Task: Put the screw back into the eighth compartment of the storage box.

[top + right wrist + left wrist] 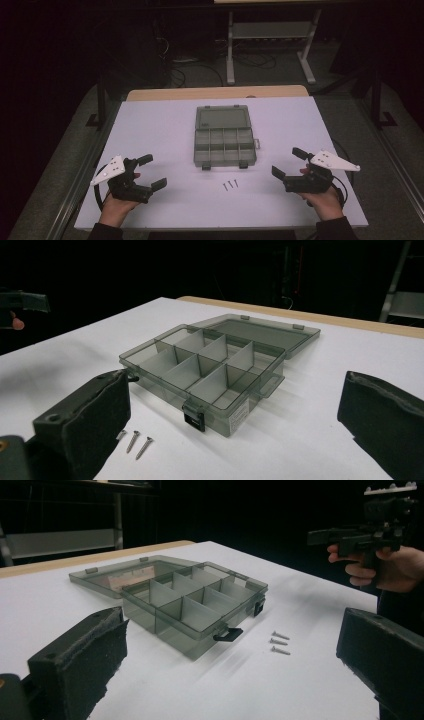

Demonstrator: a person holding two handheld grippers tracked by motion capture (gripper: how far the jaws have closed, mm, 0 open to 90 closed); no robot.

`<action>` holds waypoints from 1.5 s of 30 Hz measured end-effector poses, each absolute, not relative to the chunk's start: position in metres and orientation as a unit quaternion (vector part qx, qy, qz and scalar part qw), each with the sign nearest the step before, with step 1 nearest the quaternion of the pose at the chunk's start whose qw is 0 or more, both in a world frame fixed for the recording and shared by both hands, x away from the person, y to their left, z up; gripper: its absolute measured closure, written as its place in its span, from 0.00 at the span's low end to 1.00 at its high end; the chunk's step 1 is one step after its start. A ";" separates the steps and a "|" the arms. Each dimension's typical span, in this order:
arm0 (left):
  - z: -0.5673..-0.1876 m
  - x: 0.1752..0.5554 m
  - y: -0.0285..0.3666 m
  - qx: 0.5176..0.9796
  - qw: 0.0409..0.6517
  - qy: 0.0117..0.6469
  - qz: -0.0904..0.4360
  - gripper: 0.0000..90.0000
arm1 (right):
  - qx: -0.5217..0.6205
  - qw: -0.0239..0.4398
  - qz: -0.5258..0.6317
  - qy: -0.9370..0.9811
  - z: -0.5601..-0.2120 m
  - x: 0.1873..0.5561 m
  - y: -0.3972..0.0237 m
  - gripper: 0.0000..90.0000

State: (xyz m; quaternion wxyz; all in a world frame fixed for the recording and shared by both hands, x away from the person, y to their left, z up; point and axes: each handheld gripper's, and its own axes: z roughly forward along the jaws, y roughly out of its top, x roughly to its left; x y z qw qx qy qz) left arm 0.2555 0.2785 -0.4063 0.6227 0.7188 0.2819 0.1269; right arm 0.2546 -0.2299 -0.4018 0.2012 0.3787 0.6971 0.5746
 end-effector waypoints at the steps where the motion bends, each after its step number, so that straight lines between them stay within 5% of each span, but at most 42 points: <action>1: -0.406 0.256 0.278 0.719 0.623 0.282 0.127 0.00 | 0.379 0.201 0.575 0.697 -0.402 0.255 -0.230 0.00; 45: -0.401 0.255 0.275 0.718 0.628 0.274 0.126 0.00 | 0.345 0.177 0.576 0.720 -0.385 0.279 -0.183 0.00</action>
